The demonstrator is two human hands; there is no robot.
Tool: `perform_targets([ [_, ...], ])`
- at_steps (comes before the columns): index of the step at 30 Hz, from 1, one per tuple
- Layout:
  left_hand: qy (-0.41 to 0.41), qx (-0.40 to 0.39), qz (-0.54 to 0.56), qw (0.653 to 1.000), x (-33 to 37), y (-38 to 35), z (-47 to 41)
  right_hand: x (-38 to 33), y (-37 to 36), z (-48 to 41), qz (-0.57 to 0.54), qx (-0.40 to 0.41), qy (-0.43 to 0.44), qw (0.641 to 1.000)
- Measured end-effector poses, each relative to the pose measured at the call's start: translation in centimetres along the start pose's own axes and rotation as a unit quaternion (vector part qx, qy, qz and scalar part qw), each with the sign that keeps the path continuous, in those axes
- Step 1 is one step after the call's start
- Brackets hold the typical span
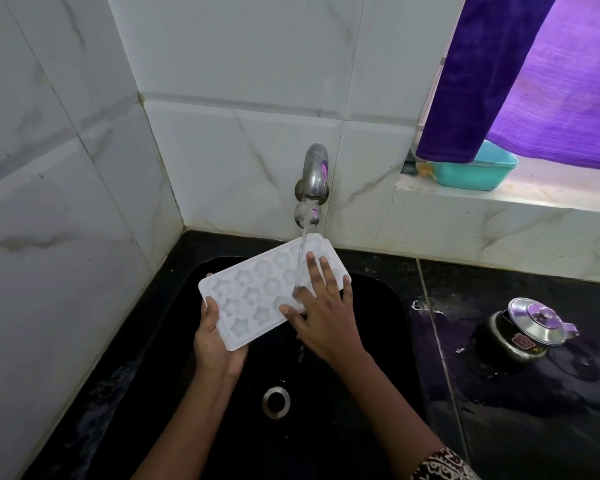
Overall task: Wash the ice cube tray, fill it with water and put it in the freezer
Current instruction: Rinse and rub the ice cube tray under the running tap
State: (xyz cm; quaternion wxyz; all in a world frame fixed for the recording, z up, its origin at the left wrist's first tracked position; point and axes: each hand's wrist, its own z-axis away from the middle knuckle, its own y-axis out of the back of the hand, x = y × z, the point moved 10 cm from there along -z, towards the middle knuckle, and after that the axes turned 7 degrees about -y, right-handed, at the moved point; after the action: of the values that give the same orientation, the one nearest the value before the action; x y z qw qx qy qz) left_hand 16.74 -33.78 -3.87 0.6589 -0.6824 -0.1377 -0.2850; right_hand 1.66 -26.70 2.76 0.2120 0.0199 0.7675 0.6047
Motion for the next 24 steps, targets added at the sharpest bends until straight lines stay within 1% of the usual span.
perform_targets([
  [4, -0.001, 0.008, -0.014, 1.0, 0.6, 0.3, -0.3, 0.6, -0.6, 0.1, 0.004, -0.03, 0.021, 0.999],
  [7, 0.006, 0.007, -0.012, 1.0, 0.1, 0.0, 0.2, 1.3, 0.3, -0.2, 0.005, -0.003, -0.009, 1.0],
  [9, 0.01, 0.016, -0.012, 1.0, -0.2, -0.1, 0.4, 0.4, 0.1, 0.1, 0.002, 0.006, -0.009, 1.0],
  [13, 0.017, 0.028, -0.026, 0.999, 0.3, 0.2, 0.2, 0.7, -1.0, 0.7, -0.009, -0.036, 0.017, 0.999],
  [17, 0.025, 0.028, -0.026, 0.999, -0.3, 0.1, 0.9, 1.2, 0.1, 0.5, 0.002, -0.013, -0.005, 1.0],
  [20, 0.04, 0.044, -0.025, 0.998, -0.7, 0.1, 1.2, 0.2, -0.2, 1.2, 0.001, -0.022, 0.011, 1.0],
  [22, 0.045, 0.052, -0.029, 0.997, -0.6, 0.0, 1.2, 0.8, 0.8, 1.7, 0.003, 0.008, 0.001, 1.0],
  [24, 0.059, 0.052, -0.029, 0.997, -0.8, -0.1, 1.3, 1.9, 2.8, 2.0, -0.027, 0.069, -0.03, 0.997],
])
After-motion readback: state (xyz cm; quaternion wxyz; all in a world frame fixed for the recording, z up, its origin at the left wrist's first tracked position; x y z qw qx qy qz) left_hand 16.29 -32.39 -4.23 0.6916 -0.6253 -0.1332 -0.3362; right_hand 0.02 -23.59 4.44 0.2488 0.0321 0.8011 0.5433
